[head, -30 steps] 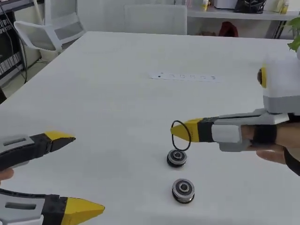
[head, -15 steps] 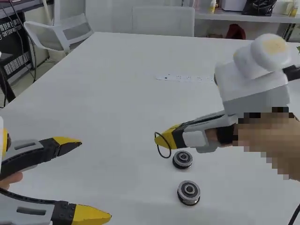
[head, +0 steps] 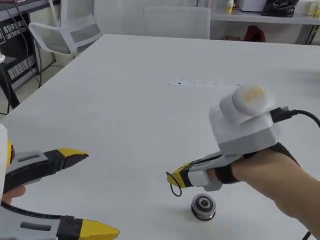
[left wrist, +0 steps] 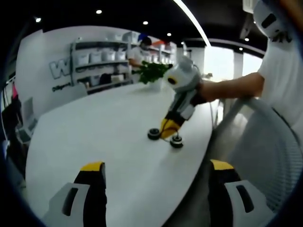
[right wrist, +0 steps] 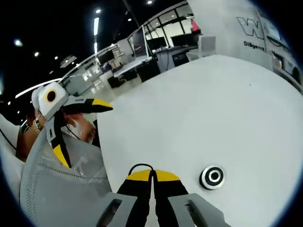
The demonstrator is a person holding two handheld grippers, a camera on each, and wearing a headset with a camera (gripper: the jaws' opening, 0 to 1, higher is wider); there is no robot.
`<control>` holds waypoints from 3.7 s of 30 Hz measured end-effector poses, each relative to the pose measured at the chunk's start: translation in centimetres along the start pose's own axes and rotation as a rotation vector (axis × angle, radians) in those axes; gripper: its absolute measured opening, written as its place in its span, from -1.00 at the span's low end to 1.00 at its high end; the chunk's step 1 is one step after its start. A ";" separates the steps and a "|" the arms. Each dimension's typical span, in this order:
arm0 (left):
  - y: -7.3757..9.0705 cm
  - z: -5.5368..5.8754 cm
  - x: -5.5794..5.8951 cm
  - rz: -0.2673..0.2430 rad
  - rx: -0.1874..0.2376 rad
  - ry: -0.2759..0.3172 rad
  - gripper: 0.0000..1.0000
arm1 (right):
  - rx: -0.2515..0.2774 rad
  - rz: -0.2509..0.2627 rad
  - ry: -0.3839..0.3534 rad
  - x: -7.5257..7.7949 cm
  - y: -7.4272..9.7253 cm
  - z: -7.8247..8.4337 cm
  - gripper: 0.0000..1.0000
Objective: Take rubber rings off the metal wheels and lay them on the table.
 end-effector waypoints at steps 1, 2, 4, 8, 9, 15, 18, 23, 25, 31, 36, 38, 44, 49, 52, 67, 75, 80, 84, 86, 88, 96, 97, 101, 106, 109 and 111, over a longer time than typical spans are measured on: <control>0.0 0.1 0.0 -0.001 -0.003 -0.001 0.81 | -0.006 0.007 0.000 0.1 -0.1 0.2 -1.00; 0.0 0.1 0.0 -0.001 -0.006 -0.003 0.80 | -0.014 0.015 0.002 0.3 -0.2 0.4 -1.00; 0.0 0.1 0.0 0.000 -0.008 0.000 0.80 | -0.046 0.043 0.022 0.7 -0.5 1.1 -1.00; 0.0 0.1 0.0 0.001 -0.004 0.006 0.77 | -0.063 0.055 0.014 1.0 -1.0 1.8 -1.00; 0.0 0.1 -0.1 -0.001 -0.004 0.007 0.78 | -0.076 0.065 0.011 1.2 -1.1 2.1 -1.00; 0.0 0.3 -0.2 -0.008 -0.014 0.008 0.77 | -0.095 0.085 0.016 1.5 -1.3 2.6 -1.00; -0.1 0.3 -0.2 -0.007 -0.020 0.000 0.77 | -0.101 0.085 0.007 1.5 -1.3 2.9 -1.00; -0.1 0.3 -0.1 -0.001 -0.022 0.000 0.77 | -0.127 0.084 0.021 1.4 -1.6 3.4 -1.00; -0.1 0.3 -0.1 -0.001 -0.026 -0.002 0.76 | -0.135 0.082 0.026 1.3 -1.6 3.6 -1.00; -0.1 0.3 -0.1 -0.001 -0.025 -0.001 0.76 | -0.137 0.081 0.031 1.2 -1.5 3.5 -1.00; -0.1 0.3 -0.1 -0.004 -0.028 -0.006 0.76 | -0.123 0.079 0.021 1.3 -1.3 3.2 -1.00; -0.1 0.3 -0.1 -0.007 -0.026 -0.004 0.76 | -0.115 0.078 0.015 1.3 -1.1 3.0 -1.00; -0.1 0.4 -0.2 -0.007 -0.031 -0.008 0.76 | -0.075 0.076 -0.002 1.2 -0.5 2.2 -1.00; -0.2 0.4 -0.1 -0.001 -0.036 -0.017 0.77 | -0.026 0.078 -0.023 1.4 0.4 1.2 -0.99; -0.2 0.3 -0.2 0.003 -0.038 -0.042 0.78 | 0.004 0.086 -0.036 1.6 1.1 0.7 -0.97; -0.4 -4.4 0.8 0.055 0.021 -0.152 0.79 | 0.165 0.121 -0.091 4.0 6.1 -0.9 -0.92; -1.8 -9.8 1.7 0.125 0.106 -0.245 0.81 | 0.218 0.174 -0.121 5.8 8.4 -0.6 -0.93; -3.7 -11.7 2.8 0.195 0.130 -0.310 0.76 | 0.206 0.193 -0.158 6.2 8.9 0.7 -0.92; -5.4 -11.9 3.3 0.224 0.110 -0.346 0.74 | 0.163 0.199 -0.142 6.2 8.9 1.9 -0.89; -6.5 -12.2 3.8 0.249 0.114 -0.366 0.72 | 0.148 0.184 -0.134 6.0 8.8 2.4 -0.88; -7.6 -12.4 4.0 0.269 0.126 -0.373 0.66 | 0.143 0.168 -0.128 5.8 8.7 2.8 -0.83; -11.8 -11.5 3.0 0.292 0.113 -0.323 0.49 | 0.057 0.064 -0.034 4.3 7.0 4.7 -0.69; -12.1 -11.4 2.9 0.290 0.110 -0.324 0.47 | 0.049 0.053 -0.025 4.2 6.8 4.8 -0.68; -13.6 -10.2 2.5 0.275 0.101 -0.296 0.34 | 0.022 0.015 0.028 3.6 6.0 5.5 -0.58; -14.5 -6.9 3.3 0.304 0.023 -0.344 0.34 | -0.014 0.000 0.084 3.5 5.3 6.2 -0.46; -14.8 -5.1 3.8 0.340 -0.010 -0.319 0.25 | -0.030 -0.009 0.079 3.6 4.9 6.7 -0.45; -15.1 -4.2 4.0 0.354 -0.034 -0.324 0.21 | -0.027 -0.017 0.109 3.7 4.4 7.2 -0.42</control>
Point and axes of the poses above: the centre of the closed fingertips' face, and the gripper's own axes: y roughly backward along the fingers, x roughly to its right, z roughly out of its underside, the point moved 2 cm from there along y, roughly backward along the fingers, and after that the axes turned 1 degree about y, right-handed, at the moved point
